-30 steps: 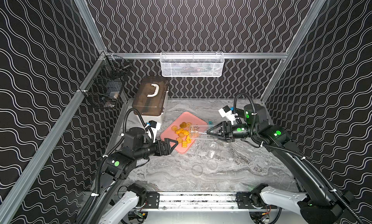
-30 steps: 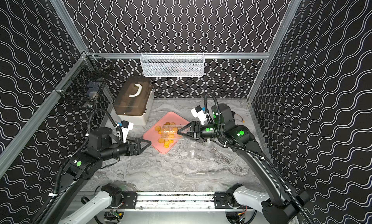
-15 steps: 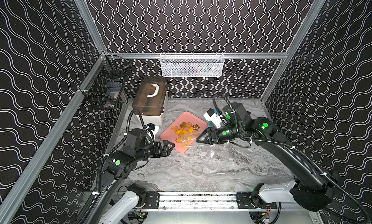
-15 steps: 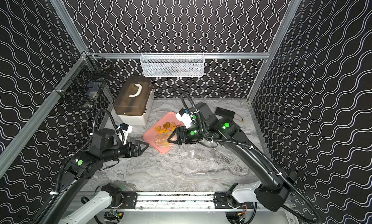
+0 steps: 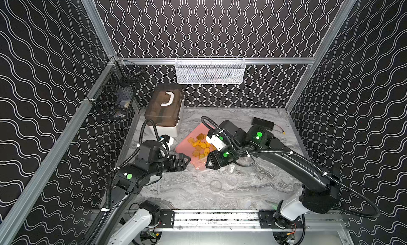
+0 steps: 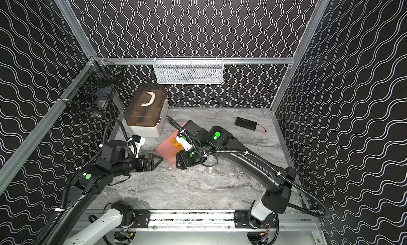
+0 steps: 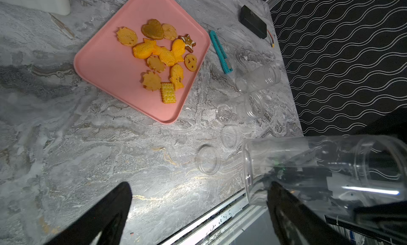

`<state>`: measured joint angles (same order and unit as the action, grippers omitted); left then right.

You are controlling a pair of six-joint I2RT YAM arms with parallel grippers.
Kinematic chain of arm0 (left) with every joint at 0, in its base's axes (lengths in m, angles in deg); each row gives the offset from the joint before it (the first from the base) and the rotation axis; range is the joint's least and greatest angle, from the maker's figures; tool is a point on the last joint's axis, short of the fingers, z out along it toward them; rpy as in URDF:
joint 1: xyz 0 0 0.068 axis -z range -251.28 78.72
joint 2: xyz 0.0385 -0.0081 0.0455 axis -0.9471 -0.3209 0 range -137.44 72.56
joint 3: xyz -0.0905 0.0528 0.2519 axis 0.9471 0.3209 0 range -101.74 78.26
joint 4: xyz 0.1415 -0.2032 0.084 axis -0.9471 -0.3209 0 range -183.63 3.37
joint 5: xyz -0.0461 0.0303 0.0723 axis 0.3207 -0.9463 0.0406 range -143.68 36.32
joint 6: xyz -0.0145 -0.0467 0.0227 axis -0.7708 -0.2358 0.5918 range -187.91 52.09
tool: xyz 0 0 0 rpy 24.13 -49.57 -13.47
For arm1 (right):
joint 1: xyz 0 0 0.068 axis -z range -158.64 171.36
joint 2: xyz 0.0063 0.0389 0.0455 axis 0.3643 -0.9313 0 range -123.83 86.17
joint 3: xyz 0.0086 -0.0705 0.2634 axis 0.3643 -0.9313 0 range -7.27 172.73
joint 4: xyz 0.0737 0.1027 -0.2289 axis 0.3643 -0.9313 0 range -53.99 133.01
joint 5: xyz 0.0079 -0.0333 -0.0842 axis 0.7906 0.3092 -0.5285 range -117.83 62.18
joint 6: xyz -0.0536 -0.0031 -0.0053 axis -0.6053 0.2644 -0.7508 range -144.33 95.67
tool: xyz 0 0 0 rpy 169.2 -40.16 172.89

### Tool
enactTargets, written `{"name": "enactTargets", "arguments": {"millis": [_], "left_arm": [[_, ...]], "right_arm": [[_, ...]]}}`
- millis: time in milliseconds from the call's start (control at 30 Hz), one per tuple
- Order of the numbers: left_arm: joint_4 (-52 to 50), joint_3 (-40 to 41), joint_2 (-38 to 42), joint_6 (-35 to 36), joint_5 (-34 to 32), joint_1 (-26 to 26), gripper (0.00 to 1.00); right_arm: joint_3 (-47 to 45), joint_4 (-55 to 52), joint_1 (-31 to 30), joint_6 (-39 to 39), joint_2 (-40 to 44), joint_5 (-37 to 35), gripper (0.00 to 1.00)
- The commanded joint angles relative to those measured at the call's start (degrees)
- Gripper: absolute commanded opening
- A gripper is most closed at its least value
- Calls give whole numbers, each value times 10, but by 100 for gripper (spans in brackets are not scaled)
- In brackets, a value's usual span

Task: Pour the cookies out of the jar
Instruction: Place the jar at the center of the board.

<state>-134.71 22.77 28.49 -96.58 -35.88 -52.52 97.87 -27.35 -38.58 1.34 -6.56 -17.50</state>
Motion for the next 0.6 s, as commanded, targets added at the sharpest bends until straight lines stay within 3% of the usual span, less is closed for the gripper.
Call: {"name": "enactTargets", "arguments": {"millis": [0, 300, 567], "left_arm": [[-2, -1, 0, 10, 0, 0, 99], [-19, -12, 2, 22, -17, 0, 99], [-76, -19, -6, 13, -112, 0, 99]], "right_arm": [[19, -41, -19, -8, -20, -48, 62], [78, -101, -68, -16, -105, -103, 62], [104, -127, -98, -19, -157, -127, 62]]}}
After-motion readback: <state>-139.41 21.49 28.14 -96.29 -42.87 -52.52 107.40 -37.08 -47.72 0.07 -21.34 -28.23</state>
